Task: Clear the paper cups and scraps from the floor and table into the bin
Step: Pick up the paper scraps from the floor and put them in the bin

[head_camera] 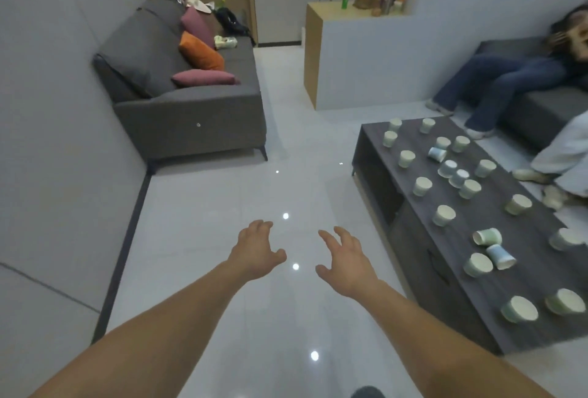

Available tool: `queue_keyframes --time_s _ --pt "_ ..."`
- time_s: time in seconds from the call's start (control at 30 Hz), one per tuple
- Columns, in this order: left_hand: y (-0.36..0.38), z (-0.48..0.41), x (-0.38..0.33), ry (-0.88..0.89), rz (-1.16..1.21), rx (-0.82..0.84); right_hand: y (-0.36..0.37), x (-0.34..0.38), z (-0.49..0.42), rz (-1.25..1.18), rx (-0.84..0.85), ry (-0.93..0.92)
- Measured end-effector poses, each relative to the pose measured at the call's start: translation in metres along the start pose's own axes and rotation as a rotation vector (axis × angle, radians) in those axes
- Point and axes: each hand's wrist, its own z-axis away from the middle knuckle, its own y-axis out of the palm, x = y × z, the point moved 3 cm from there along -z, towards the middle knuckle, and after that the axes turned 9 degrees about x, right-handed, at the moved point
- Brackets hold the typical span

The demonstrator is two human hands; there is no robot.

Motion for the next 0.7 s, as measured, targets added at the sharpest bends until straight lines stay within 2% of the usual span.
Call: queue_keyframes --time_s 0.17,0.37,0.47,0.7 --pt "-0.018 -0.115 -0.069 0.077 -0.035 0.015 -0.059 -0.054 -0.094 -0.029 -0.071 0.05" --pt "-0.048 -0.218 -0.133 0.039 -0.01 0.006 -0.134 -0.101 -0.192 -0.013 -0.044 0.012" --pt "-0.069 -0.268 -0.154 0.012 0.014 -0.034 -0.173 -0.119 -0.242 -0.005 -0.042 -0.008" --pt "-0.11 -0.39 -0.168 -0.008 0.004 -0.011 -0.232 -0.133 -0.37 0.022 -0.024 -0.025"
